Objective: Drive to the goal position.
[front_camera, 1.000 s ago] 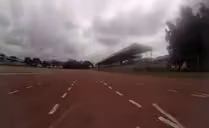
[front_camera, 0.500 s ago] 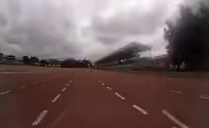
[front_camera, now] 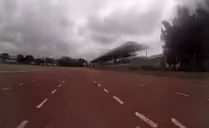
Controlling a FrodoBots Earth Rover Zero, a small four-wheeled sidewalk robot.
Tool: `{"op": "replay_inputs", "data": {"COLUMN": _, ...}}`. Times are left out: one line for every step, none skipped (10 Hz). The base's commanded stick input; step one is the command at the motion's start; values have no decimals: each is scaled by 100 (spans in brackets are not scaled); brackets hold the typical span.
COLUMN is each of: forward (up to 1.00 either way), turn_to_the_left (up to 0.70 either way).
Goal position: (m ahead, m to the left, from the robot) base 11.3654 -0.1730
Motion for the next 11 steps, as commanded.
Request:
{"op": "replay_inputs", "data": {"forward": 70, "turn_to_the_left": 0}}
{"op": "replay_inputs", "data": {"forward": 70, "turn_to_the_left": 0}}
{"op": "replay_inputs", "data": {"forward": 70, "turn_to_the_left": 0}}
{"op": "replay_inputs", "data": {"forward": 70, "turn_to_the_left": 0}}
{"op": "replay_inputs", "data": {"forward": 70, "turn_to_the_left": 0}}
{"op": "replay_inputs", "data": {"forward": 70, "turn_to_the_left": 0}}
{"op": "replay_inputs", "data": {"forward": 70, "turn_to_the_left": 0}}
{"op": "replay_inputs", "data": {"forward": 70, "turn_to_the_left": 0}}
{"op": "replay_inputs", "data": {"forward": 70, "turn_to_the_left": 0}}
{"op": "replay_inputs", "data": {"forward": 70, "turn_to_the_left": 0}}
{"op": "replay_inputs", "data": {"forward": 70, "turn_to_the_left": 0}}
